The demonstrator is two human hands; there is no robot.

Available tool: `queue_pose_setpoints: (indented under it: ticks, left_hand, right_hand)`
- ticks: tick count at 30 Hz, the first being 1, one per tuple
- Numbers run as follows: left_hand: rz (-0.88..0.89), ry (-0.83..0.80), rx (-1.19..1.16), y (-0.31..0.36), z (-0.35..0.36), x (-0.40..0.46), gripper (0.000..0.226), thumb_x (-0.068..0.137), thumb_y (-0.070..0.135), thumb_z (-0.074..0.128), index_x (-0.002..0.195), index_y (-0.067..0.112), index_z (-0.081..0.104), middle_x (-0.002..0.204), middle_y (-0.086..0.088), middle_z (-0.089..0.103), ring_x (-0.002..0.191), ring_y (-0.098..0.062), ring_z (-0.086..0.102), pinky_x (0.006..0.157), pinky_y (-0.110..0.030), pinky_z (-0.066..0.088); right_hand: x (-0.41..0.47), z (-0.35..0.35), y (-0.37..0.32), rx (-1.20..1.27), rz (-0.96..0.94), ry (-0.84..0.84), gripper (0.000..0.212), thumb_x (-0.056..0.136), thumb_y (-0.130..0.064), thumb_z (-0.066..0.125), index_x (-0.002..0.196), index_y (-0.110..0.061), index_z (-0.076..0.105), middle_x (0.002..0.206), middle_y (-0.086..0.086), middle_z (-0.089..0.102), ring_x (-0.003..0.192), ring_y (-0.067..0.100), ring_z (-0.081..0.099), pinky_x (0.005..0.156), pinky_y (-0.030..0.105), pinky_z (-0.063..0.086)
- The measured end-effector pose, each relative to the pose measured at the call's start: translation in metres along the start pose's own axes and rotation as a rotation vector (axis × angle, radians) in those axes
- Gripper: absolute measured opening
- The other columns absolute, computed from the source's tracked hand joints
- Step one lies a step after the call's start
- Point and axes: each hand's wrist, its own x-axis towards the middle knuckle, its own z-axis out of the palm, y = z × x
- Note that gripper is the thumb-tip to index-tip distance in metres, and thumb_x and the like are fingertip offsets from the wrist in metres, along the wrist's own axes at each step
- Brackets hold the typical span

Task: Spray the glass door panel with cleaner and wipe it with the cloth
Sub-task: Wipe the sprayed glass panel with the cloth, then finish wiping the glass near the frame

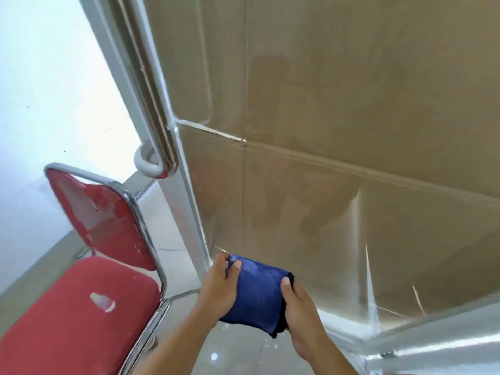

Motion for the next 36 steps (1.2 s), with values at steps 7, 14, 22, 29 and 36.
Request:
queue_pose_setpoints:
  ticks: [7, 14, 22, 29, 36]
  left_hand:
    - [-0.151, 0.274, -0.221, -0.070, -0.089, -0.018, 0.007, 0.102, 0.027, 0.047, 0.102, 0.025, 0.053, 0.091, 0.006, 0.064, 0.086, -0.006, 0.060, 0.069, -0.018, 0.041]
    - [-0.311, 0.538, -0.360, -0.174, -0.181, -0.036, 0.008, 0.101, 0.031, 0.048, 0.095, 0.028, 0.053, 0.085, 0.006, 0.066, 0.083, -0.014, 0.063, 0.067, -0.029, 0.042]
    - [-0.504, 0.633, -0.544, -0.301, -0.222, -0.043, 0.042, 0.090, 0.003, 0.053, 0.109, 0.040, 0.046, 0.101, 0.005, 0.068, 0.092, -0.019, 0.065, 0.078, -0.038, 0.053]
    - [-0.437, 0.749, -0.423, -0.399, -0.212, -0.026, 0.054, 0.081, -0.003, 0.049, 0.110, 0.042, 0.054, 0.114, 0.008, 0.060, 0.101, -0.010, 0.059, 0.096, -0.039, 0.049]
    - [-0.482, 0.678, -0.248, -0.474, -0.212, 0.005, 0.078, 0.075, -0.008, 0.062, 0.146, 0.019, 0.040, 0.141, 0.009, 0.035, 0.126, 0.001, 0.038, 0.095, 0.003, 0.028]
  right_hand:
    - [0.010, 0.096, 0.011, -0.130, 0.156, -0.365, 0.021, 0.102, -0.021, 0.061, 0.123, -0.023, 0.063, 0.114, 0.000, 0.076, 0.103, 0.022, 0.074, 0.092, 0.043, 0.058]
    - [0.009, 0.230, 0.047, -0.384, 0.087, -0.532, 0.028, 0.103, -0.003, 0.053, 0.124, -0.020, 0.060, 0.105, 0.002, 0.077, 0.094, 0.019, 0.076, 0.071, 0.031, 0.059]
    - [0.038, 0.348, 0.137, -0.651, -0.091, -0.676, 0.026, 0.103, -0.007, 0.049, 0.110, -0.031, 0.058, 0.107, -0.008, 0.072, 0.100, 0.011, 0.069, 0.087, 0.035, 0.057]
    - [0.085, 0.417, 0.219, -0.905, -0.342, -0.815, 0.043, 0.097, 0.002, 0.047, 0.100, -0.040, 0.050, 0.109, -0.008, 0.059, 0.098, -0.008, 0.054, 0.079, 0.007, 0.037]
    - [0.129, 0.466, 0.279, -1.003, -0.590, -0.859, 0.031, 0.097, 0.004, 0.053, 0.118, -0.010, 0.071, 0.119, 0.003, 0.062, 0.104, 0.006, 0.053, 0.090, -0.003, 0.028]
